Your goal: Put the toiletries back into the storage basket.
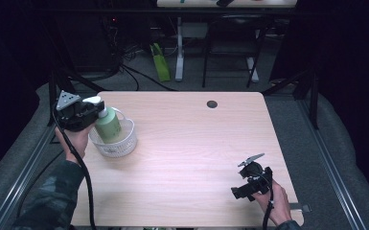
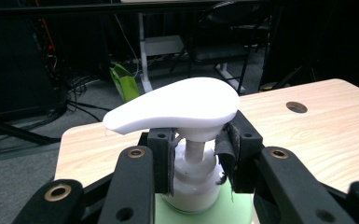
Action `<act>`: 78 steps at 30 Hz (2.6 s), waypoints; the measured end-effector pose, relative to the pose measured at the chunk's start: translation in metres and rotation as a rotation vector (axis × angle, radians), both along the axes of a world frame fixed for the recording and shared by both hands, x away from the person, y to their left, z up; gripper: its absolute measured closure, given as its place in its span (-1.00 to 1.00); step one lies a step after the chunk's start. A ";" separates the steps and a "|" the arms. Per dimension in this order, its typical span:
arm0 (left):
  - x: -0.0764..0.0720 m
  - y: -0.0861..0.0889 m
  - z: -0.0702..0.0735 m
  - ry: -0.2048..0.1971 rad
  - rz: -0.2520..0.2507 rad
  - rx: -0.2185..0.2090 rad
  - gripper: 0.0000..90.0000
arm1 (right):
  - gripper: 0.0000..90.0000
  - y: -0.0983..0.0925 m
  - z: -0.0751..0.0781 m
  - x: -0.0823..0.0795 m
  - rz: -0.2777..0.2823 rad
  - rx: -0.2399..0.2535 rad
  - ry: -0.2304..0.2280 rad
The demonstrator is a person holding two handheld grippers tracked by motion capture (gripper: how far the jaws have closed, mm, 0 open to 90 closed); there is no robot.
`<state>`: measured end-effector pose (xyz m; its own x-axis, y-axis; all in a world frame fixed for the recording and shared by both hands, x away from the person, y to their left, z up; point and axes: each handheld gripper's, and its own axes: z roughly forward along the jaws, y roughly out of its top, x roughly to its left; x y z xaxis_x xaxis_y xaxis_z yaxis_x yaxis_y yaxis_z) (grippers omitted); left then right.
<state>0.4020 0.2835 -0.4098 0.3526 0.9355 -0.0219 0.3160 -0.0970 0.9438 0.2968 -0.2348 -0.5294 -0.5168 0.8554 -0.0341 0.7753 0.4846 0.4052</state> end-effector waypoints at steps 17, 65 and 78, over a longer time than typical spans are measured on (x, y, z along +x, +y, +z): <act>0.001 0.000 0.001 0.021 0.015 0.001 0.45 | -0.96 0.000 0.000 0.000 0.002 -0.004 -0.004; -0.064 -0.019 -0.012 0.198 -0.068 0.072 -0.94 | -0.97 -0.001 0.002 -0.001 -0.004 0.017 -0.020; -0.079 -0.032 -0.048 0.295 -0.116 0.083 -1.00 | -0.97 0.000 0.002 -0.001 -0.004 0.012 -0.021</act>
<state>0.3231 0.2510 -0.4581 0.4468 0.8923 -0.0642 0.5568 -0.2212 0.8006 0.2956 -0.2350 -0.5271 -0.5124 0.8580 -0.0350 0.7684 0.4763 0.4274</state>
